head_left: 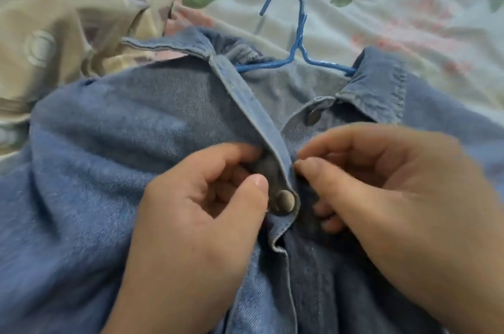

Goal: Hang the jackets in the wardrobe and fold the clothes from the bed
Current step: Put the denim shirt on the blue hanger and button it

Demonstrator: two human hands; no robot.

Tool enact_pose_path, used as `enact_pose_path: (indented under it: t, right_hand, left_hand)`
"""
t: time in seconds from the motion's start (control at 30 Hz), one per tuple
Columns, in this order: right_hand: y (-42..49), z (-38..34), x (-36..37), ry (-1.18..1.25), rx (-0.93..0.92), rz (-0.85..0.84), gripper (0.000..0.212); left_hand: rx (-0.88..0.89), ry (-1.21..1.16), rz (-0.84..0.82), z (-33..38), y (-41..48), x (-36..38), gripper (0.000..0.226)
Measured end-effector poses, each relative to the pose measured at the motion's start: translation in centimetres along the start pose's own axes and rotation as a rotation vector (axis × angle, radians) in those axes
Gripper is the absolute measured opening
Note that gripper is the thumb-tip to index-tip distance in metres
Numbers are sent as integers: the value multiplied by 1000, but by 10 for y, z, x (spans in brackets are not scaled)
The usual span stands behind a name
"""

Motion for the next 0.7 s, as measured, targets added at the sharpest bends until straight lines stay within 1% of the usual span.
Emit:
enact_pose_path:
  t: [0.03, 0.07, 0.13, 0.17, 0.2, 0.27, 0.4, 0.5, 0.6, 0.7]
  right_hand:
    - [5, -2, -12, -141, -36, 40, 23]
    - [11, -6, -18, -339, -78, 16, 21]
    - [25, -11, -16, -687, -146, -134, 15]
    - [32, -11, -14, -774, -155, -196, 15]
    - [41, -10, -14, -807, -148, -230, 17]
    - [62, -13, -17, -801, -145, -251, 19]
    - [96, -9, 2, -810, -158, -359, 16]
    - [86, 0, 11, -762, -163, -299, 12]
    - [75, 8, 8, -641, -186, -206, 8]
    - [79, 14, 4, -569, -183, -177, 6]
  left_hand:
    - [6, 8, -2, 3, -1, 2, 32]
    - [14, 18, 12, 4, -2, 3, 32]
    - [9, 15, 30, 2, -4, 5, 33]
    - [1, 5, 29, 2, -3, 5, 33]
    - [-8, -2, 30, 0, -3, 5, 34]
    - [-18, 6, 41, 1, -4, 5, 34]
    - [-37, 27, 67, 3, -6, 5, 35]
    - [-80, 32, 72, 7, -4, 6, 33]
    - [-201, -8, 76, 19, 17, -2, 31]
    - [-282, 167, 47, 38, 58, 1, 34]
Point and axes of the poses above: each hand's wrist, its own y-axis towards the middle knuckle, its own x-axis out of the palm, z = x × y, the point moved 8 cm from there along y, towards the middle knuckle, and after that the axes turned 15 degrees about -x, right-handed, at the moved point
